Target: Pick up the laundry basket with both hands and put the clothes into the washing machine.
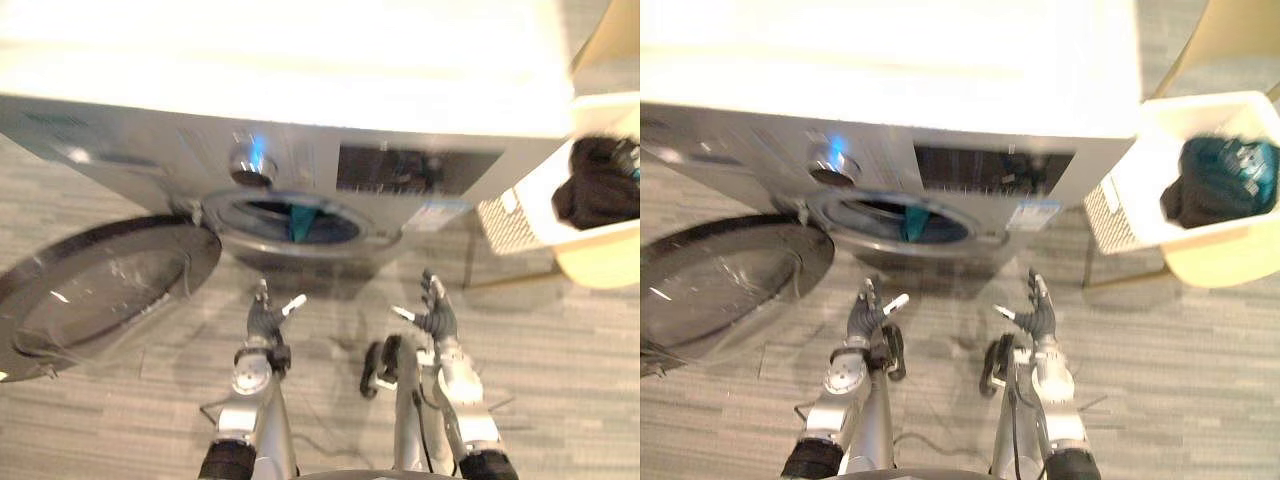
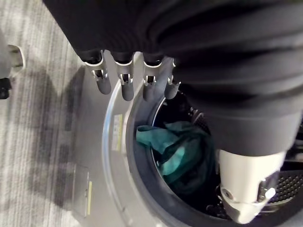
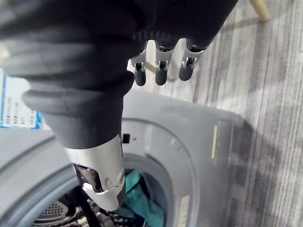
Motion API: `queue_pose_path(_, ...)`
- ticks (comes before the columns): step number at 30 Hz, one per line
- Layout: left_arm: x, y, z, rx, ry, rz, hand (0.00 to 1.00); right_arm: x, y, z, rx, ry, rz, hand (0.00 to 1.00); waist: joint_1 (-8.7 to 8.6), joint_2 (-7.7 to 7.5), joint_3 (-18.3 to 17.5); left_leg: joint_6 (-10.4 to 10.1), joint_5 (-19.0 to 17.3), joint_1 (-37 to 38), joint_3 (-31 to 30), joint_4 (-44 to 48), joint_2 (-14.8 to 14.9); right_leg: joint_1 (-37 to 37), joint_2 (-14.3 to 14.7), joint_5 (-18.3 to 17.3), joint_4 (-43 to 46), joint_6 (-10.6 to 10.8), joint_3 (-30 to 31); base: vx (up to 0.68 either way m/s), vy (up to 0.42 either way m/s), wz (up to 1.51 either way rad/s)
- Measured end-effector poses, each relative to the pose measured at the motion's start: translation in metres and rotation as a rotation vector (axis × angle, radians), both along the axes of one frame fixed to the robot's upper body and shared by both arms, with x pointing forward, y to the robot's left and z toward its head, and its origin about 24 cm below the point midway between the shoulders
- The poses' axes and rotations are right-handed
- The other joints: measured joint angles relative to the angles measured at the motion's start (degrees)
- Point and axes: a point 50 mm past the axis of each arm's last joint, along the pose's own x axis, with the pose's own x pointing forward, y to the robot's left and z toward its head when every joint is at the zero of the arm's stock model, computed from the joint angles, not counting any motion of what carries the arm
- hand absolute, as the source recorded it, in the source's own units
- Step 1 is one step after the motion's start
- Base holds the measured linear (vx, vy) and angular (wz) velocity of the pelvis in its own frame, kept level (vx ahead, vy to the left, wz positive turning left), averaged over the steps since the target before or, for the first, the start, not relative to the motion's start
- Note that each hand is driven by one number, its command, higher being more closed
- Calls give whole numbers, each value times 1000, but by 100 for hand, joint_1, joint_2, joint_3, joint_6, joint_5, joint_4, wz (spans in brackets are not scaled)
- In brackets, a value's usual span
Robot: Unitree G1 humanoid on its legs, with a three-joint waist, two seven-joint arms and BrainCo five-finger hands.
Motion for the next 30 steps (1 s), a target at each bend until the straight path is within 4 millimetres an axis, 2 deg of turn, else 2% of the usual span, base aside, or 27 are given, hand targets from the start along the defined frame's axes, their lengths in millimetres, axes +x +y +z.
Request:
queue_pose_path(3, -24, 10, -26, 35, 135, 2, 0, -23, -4, -30, 11, 154, -17, 0, -42, 5, -405, -16, 477, 1014, 301, -1368, -136, 822, 111, 431, -1204, 84, -30, 163, 14, -9)
queue_pose_path(5, -39, 15, -45, 56, 250, -6, 0, -38, -12, -53, -2, 284, -26, 0, -52, 138, -625, -22, 956, 1654, 469, -2459, -254, 1328, 294, 913, -2243, 135, -13, 163, 32, -19)
queue_pose_path(7, -47, 22, -52, 70, 294, 8, 0, -46, -20, -62, -11, 344, -45, 0, -55, 248, -697, -12, 1292, 2114, 607, -3242, -328, 1726, 426, 1270, -3016, 166, -12, 179, 72, -20)
queue_pose_path(9, -52, 31, -55, 110, 321, -2, 0, -55, -27, -69, -15, 393, -64, 0, -84, 277, -720, -8, 1487, 2490, 696, -3711, -387, 2088, 502, 1517, -3526, 198, 9, 124, 54, -15)
queue_pose_path(13, -54, 37, -57, 146, 338, -19, 0, -55, -34, -70, -18, 408, -82, 0, -81, 256, -745, -7, 1492, 2762, 745, -3865, -462, 2409, 572, 1753, -3994, 264, 144, 71, 50, -23)
queue_pose_path(15, -56, 37, -58, 150, 347, -26, 0, -50, -37, -70, -24, 410, -76, 0, -88, 267, -820, -2, 1495, 2928, 757, -4022, -563, 2545, 571, 2065, -4465, 318, 394, 39, 71, -48)
queue_pose_path(18, -56, 37, -58, 160, 349, -37, 0, -54, -36, -74, -13, 432, -82, 0, -109, 253, -836, -1, 1496, 3020, 784, -4037, -620, 2623, 558, 2339, -4791, 338, 646, -21, 57, -48)
queue_pose_path(22, -61, 34, -63, 160, 382, -53, 0, -55, -36, -77, 14, 454, -114, 0, -189, 226, -851, 26, 1453, 3291, 1255, -4042, -671, 2402, 580, 2662, -4966, 378, 1534, -85, 19, -115)
queue_pose_path(23, -61, 30, -63, 152, 383, -54, 0, -50, -37, -74, 9, 441, -110, 0, -188, 239, -831, 48, 1249, 3383, 1420, -3968, -655, 2228, 680, 2807, -4996, 406, 2019, -122, -8, -188)
queue_pose_path(24, -61, 28, -64, 146, 383, -54, 0, -46, -36, -73, 8, 430, -106, 0, -195, 242, -818, 75, 1065, 3409, 1478, -3916, -641, 2144, 739, 2862, -5058, 412, 2218, -136, -18, -208)
queue_pose_path(25, -59, 25, -63, 137, 377, -57, 0, -41, -34, -71, 8, 417, -100, 0, -202, 218, -769, 66, 787, 3497, 1766, -3901, -626, 2031, 741, 2850, -5194, 289, 2229, -151, 16, -224)
queue_pose_path(26, -54, 16, -62, 123, 366, -74, 0, -35, -37, -67, -4, 398, -107, 0, -203, 396, -746, 119, 711, 3584, 2298, -3958, -501, 1966, 685, 2621, -5300, -340, 1333, -186, 38, -227)
queue_pose_path(27, -52, 12, -62, 120, 360, -84, 0, -33, -37, -66, -3, 393, -111, 0, -197, 440, -719, 62, 672, 3629, 2545, -3922, -387, 1867, 667, 2662, -5169, -358, 815, -115, 27, -244)
queue_pose_path(28, -48, 16, -60, 136, 351, -94, 0, -32, -32, -67, 11, 390, -107, 0, -195, 414, -708, -21, 585, 3757, 3051, -3804, -295, 1682, 619, 2517, -4743, -573, -228, 13, -5, -257)
queue_pose_path(29, -43, 17, -58, 145, 341, -99, 0, -29, -30, -66, 15, 383, -106, 0, -201, 323, -683, -125, 487, 3938, 3530, -3692, -298, 1628, 502, 2383, -4656, -951, -1174, 90, -26, -278)
queue_pose_path(30, -41, 18, -57, 147, 335, -100, 0, -28, -30, -65, 14, 378, -105, 0, -201, 363, -691, -124, 528, 4011, 3787, -3680, -275, 1605, 459, 2274, -4578, -1118, -1714, 115, -23, -249)
